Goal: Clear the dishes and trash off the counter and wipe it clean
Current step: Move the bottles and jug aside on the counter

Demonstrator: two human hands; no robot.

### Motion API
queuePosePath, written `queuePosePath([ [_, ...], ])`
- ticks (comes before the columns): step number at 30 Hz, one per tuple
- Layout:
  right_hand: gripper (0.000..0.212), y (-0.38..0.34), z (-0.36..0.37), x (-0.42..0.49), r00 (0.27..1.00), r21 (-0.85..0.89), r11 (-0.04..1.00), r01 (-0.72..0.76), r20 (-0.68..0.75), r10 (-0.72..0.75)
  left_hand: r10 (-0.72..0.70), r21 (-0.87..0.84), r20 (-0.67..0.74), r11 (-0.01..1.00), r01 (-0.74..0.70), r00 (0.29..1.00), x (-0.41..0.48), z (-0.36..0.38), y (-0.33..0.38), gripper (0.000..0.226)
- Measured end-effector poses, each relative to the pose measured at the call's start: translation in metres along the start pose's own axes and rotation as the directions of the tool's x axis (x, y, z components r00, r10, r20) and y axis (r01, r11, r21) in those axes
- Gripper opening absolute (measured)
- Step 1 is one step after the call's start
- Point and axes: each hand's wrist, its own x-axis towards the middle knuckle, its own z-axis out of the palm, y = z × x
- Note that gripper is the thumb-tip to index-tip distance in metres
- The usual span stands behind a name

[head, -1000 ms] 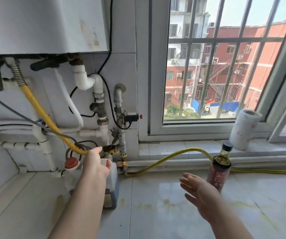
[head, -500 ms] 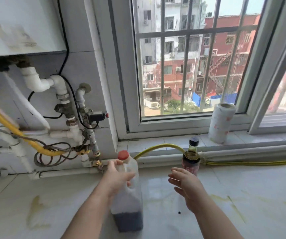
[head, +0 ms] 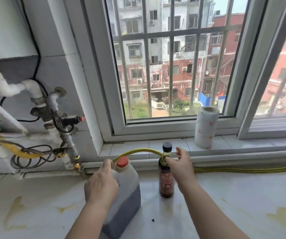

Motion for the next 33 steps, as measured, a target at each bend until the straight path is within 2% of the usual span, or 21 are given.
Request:
queuePosePath([
  [4,0.053,-0.005,0.018,0.015,0.997,-0.122,0.993,0.01,0.083,0.001,0.017,0.043,-0.065,0.999,-0.015,0.998,-0.002,0.002,-0.001,0.048],
  [6,0.042,-0.002,0.024,0.019,0.997,-0.141,0.99,-0.03,0.064,0.039,0.023,0.035,-0.036,0.999,-0.022,0.999,0.003,0.0,-0.002,0.048],
  [8,0.028,0.002,0.024,0.021,0.998,-0.167,0.984,-0.055,0.028,0.061,-0.021,-0.028,0.059,0.999,0.022,0.998,0.012,-0.003,-0.008,0.046],
  [10,0.023,0.006,0.024,0.02,0.999,-0.165,0.985,-0.045,-0.006,0.044,-0.063,-0.323,0.247,0.935,0.144,0.967,0.02,-0.005,-0.016,0.045],
  [12,0.02,0.007,0.025,0.017,0.999,-0.133,0.991,-0.004,-0.05,-0.003,-0.004,-0.607,0.4,0.748,0.268,0.917,0.024,-0.009,-0.02,0.055],
  [14,0.014,0.005,0.027,0.011,0.993,-0.083,0.995,0.05,-0.099,-0.058,0.06,-0.691,0.445,0.657,0.3,0.894,0.028,-0.009,-0.021,0.055],
  [17,0.01,0.006,0.024,0.0,0.981,-0.003,0.997,0.082,-0.176,-0.082,0.154,-0.75,0.409,0.618,0.235,0.9,0.031,-0.007,-0.01,0.042],
  [21,0.008,0.005,0.004,-0.01,0.962,0.029,0.992,0.12,-0.25,-0.109,0.275,-0.768,0.391,0.624,0.147,0.878,0.038,-0.009,0.015,0.039],
  [26,0.008,0.001,-0.038,-0.026,0.917,0.002,0.989,0.145,-0.375,-0.134,0.468,-0.808,0.404,0.586,0.066,0.786,0.034,-0.008,0.062,0.039],
  [33,0.008,0.0,-0.122,-0.05,0.838,-0.056,0.992,0.109,-0.532,-0.122,0.64,-0.85,0.432,0.524,0.05,0.635,-0.001,0.006,0.144,0.039],
])
